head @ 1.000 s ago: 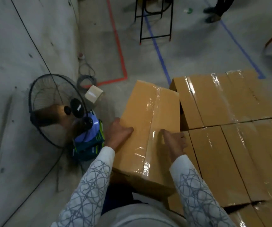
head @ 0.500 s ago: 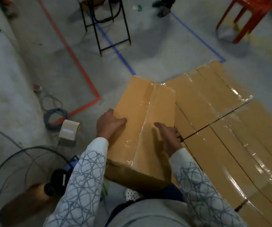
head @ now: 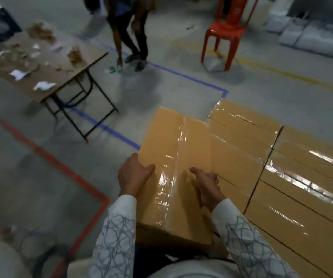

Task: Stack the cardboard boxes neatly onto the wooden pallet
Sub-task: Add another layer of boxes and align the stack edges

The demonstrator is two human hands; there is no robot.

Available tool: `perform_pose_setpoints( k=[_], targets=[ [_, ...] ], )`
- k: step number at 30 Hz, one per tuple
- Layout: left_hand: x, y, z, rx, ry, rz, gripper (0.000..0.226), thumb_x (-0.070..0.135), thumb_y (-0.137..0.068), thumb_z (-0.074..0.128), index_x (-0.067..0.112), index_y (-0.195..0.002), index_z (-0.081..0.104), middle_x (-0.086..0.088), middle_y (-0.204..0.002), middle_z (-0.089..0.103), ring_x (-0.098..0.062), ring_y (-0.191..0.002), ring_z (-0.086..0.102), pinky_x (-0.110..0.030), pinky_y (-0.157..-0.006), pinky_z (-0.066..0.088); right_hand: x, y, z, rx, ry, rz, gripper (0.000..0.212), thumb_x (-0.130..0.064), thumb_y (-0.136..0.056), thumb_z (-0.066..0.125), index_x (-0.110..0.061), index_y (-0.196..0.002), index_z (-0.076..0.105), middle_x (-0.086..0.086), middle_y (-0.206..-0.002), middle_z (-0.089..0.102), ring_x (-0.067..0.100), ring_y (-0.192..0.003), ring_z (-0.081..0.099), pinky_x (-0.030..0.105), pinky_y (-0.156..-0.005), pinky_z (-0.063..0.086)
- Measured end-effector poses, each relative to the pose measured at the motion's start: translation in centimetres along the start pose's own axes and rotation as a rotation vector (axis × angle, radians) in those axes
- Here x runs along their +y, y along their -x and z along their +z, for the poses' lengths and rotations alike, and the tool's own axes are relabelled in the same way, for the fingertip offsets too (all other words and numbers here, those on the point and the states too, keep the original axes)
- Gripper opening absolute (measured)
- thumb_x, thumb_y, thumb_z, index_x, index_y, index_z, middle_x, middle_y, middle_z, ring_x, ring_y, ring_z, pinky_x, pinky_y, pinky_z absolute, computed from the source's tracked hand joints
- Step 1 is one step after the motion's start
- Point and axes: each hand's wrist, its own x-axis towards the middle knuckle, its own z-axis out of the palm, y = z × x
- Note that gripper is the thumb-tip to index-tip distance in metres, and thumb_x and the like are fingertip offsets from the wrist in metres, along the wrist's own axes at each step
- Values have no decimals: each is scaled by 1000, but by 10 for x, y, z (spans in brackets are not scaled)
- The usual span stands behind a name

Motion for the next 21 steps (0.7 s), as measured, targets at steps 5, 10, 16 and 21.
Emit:
perform_pose_setpoints(
  k=[5,10,16,21],
  targets=[
    [22,-108,-12,-159,-137,269,54,49,-85,69,12,-122,57,-12,-120,65,-36,-109,62,-40,-87,49,-30,-26,53,209,-285,86,126,-66,-57,76,-7,-156,26,12,-155,37,38,-137,40,54,-111,43],
    [52,-161,-25,-359,-159,505,39,45,-80,66,21,-109,57,-1,-107,64,-27,-93,60,-35,-78,43,-23,2,88,386,-668,173,105,-62,-53,79,-16,-141,46,8,-133,56,31,-119,54,53,-101,51],
    [88,-165,14,-669,-229,858,45,35,-91,70,20,-132,59,-5,-125,66,-31,-111,63,-34,-83,42,17,33,97,670,-994,313,117,-60,-62,78,-26,-157,21,4,-150,40,34,-133,44,51,-110,43],
    [102,-152,67,-839,-315,987,44,23,-101,61,18,-144,55,-10,-136,65,-30,-126,60,-30,-85,40,72,46,107,709,-1257,471,98,-56,-83,75,-20,-160,25,6,-150,34,34,-128,45,52,-111,45]
  ],
)
